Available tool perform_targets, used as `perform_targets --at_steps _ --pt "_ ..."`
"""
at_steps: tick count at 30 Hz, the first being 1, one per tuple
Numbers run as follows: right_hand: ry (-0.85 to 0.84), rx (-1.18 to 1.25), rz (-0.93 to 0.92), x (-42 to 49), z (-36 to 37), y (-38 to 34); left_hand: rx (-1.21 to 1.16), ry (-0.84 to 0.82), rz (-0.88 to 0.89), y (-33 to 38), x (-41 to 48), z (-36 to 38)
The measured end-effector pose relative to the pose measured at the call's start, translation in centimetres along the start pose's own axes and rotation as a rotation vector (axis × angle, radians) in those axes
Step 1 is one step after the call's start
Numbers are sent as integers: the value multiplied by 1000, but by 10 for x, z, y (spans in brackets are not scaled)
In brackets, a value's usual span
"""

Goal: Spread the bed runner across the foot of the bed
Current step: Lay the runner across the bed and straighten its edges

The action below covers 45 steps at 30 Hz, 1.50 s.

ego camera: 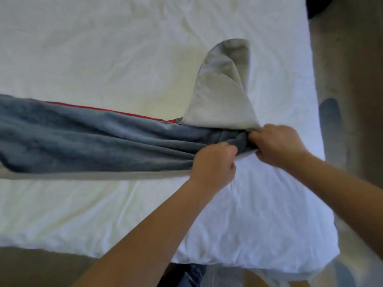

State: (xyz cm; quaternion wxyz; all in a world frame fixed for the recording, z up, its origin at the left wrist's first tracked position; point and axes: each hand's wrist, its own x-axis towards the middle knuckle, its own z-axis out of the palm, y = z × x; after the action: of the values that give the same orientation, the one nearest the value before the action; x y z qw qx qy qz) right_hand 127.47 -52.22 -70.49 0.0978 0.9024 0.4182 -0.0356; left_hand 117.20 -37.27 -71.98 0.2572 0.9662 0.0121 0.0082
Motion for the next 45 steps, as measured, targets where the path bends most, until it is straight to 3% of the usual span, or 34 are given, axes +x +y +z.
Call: perform_targets --at_steps 4,8,11,15,17,20,22,24,26,28,32,36,39,45 --pt "-224 133 287 -61 14 -20 60 -127 122 9 -14 14" --pt "-241 342 453 -104 26 -52 125 -203 214 3 -40 19" --pt "-237 428 492 -118 29 -70 111 -224 296 -4 -55 19" --pt "-367 393 468 -125 15 -75 105 -244 345 -4 -58 11" --pt "-273 350 390 -125 1 -74 91 -228 327 -1 -50 4" --pt "163 235 149 -114 -13 -56 33 -142 247 8 -28 -8" --pt "315 113 -29 -97 -19 -29 -35 -96 145 20 -12 -12" --pt "275 -99 -100 -78 -22 -1 -109 -102 32 39 -1 -6" --pt "59 -292 -96 -63 -22 20 -124 -140 -22 59 4 9" --pt "-114 -352 -67 -55 -18 30 -84 -193 -19 77 3 28" --pt "-194 -338 8 -70 -2 41 -52 -125 88 99 -11 53" --pt "-84 -165 103 -121 23 52 -111 -115 299 112 -22 69" --pt "45 27 195 -167 41 48 -68 -211 366 119 -31 81" --pt "192 149 280 -212 64 29 8 -292 550 138 -48 101"
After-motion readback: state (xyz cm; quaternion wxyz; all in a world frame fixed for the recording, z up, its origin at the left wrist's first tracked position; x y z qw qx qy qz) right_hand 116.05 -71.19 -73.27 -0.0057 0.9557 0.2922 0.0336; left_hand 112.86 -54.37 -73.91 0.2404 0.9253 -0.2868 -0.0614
